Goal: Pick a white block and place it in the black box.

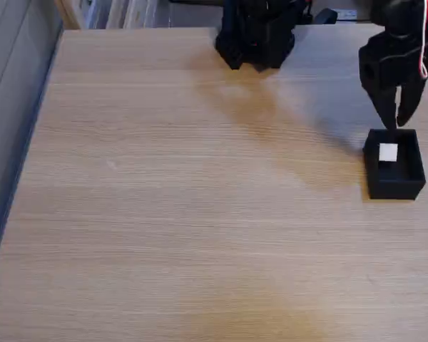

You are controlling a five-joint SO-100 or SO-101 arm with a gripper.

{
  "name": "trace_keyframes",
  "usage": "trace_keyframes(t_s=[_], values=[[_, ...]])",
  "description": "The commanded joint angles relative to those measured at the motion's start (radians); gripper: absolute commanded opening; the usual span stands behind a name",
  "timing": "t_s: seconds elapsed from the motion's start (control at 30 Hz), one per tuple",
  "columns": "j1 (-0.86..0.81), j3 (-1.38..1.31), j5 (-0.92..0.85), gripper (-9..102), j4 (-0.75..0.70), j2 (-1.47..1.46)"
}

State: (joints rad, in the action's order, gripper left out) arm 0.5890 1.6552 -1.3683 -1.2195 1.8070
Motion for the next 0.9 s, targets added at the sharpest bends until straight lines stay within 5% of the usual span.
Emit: trace_keyframes(t_s=[0.0,0.47,0.87], values=[[-0.046,0.078,0.003,0,-0.005,0.13],[-0.33,0.96,-0.236,0,0.066,0.891],[-0.558,1.416,-0.307,0,-0.133,1.522]])
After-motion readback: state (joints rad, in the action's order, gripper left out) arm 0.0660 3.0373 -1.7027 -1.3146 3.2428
